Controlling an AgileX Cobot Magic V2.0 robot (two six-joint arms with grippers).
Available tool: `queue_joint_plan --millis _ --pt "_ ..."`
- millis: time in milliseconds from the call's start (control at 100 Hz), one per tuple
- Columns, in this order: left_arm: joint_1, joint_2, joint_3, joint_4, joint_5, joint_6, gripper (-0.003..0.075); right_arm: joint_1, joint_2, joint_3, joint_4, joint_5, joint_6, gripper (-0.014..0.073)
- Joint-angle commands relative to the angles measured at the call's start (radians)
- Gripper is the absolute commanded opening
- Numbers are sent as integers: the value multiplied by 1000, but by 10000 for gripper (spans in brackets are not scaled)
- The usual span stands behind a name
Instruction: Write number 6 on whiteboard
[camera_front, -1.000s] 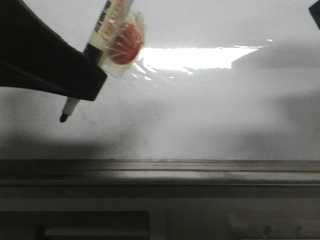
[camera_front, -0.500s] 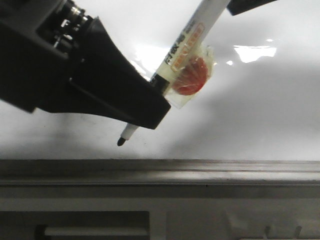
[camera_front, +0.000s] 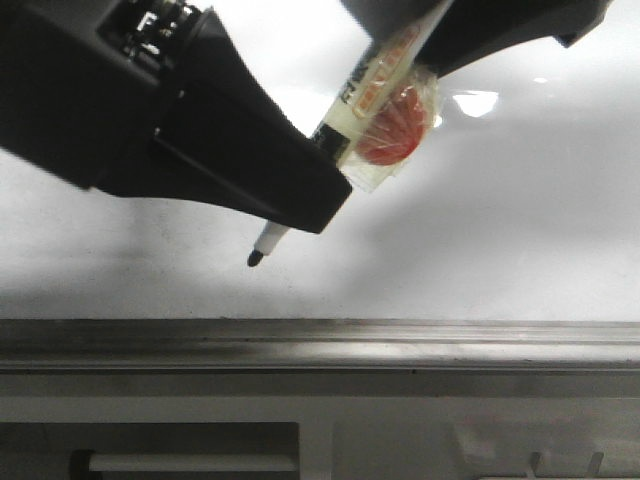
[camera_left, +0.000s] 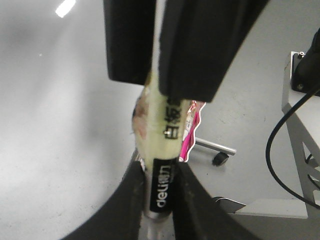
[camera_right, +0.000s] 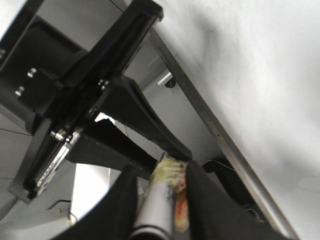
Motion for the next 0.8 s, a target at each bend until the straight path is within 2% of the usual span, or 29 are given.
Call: queue_joint_plan --millis 0,60,210,260,350,520,570,790 --pt "-10 -20 -34 -26 -33 0 -20 2 -18 -33 69 21 -26 4" --pt "-10 -20 -34 -25 -35 0 -20 2 -18 -33 62 21 -26 -73" --pt "-10 -20 -34 -25 -37 0 -15 2 -18 -33 23 21 -26 -61" --pt "-10 -20 -34 -25 -43 0 12 2 -18 -33 13 21 -26 -61" --pt "6 -24 -34 -30 -43 0 137 2 -29 -33 8 10 -29 -49" --pt "92 -81 -34 -122 -43 2 503 2 -97 -8 4 -46 -33 -48" --pt "129 -110 -34 -141 -43 2 552 2 -136 7 4 -73 -33 -48" --pt "308 -287 12 -218 -51 2 519 2 -362 141 -6 -281 -33 -48"
